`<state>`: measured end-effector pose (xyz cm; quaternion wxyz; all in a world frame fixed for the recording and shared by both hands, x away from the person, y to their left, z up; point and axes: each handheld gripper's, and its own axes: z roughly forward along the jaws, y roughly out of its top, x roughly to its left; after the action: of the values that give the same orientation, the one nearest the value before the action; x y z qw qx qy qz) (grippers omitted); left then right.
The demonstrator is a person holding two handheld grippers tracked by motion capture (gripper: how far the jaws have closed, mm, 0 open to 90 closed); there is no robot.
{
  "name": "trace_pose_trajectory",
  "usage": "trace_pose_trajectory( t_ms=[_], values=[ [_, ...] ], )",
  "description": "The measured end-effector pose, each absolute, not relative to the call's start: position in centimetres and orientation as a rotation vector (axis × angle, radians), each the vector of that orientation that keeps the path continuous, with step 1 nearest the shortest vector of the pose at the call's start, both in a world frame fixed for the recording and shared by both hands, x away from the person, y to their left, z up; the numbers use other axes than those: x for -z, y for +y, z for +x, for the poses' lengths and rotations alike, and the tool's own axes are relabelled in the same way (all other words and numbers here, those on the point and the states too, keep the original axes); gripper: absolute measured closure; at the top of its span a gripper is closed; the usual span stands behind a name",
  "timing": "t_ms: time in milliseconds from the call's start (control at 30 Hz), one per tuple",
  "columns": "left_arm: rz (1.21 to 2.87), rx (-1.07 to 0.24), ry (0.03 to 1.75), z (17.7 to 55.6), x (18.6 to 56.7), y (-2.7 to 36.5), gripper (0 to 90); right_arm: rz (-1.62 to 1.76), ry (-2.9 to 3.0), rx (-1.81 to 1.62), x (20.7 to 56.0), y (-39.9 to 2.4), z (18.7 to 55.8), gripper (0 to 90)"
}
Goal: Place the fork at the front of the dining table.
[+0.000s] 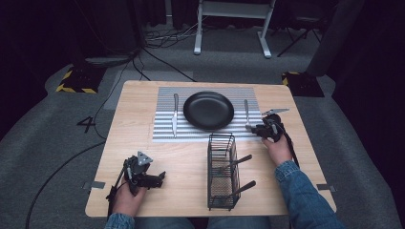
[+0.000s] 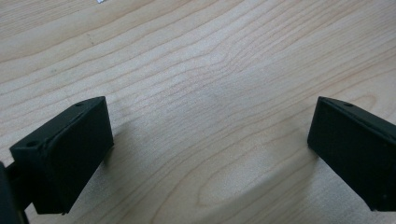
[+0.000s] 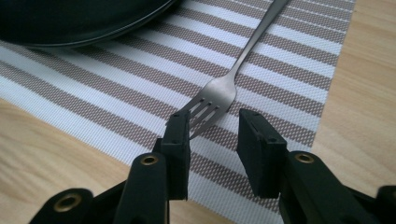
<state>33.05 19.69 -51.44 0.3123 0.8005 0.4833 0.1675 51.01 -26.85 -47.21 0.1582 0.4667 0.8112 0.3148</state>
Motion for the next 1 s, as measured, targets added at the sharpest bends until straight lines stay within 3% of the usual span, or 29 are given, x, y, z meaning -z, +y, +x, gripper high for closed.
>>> trace_pose_trajectory(
  t_ms=[467, 1000],
  values=[
    [2.112, -0.442, 1.275, 33.0, 51.4, 19.7, 0.2, 1.377, 2.272, -0.949, 47.0, -27.6, 52.0, 59.2],
    [2.109, -0.442, 1.276, 33.0, 51.5, 19.7, 0.2, 1.208, 2.284, -1.138, 41.7, -29.0, 46.8, 41.4]
  ],
)
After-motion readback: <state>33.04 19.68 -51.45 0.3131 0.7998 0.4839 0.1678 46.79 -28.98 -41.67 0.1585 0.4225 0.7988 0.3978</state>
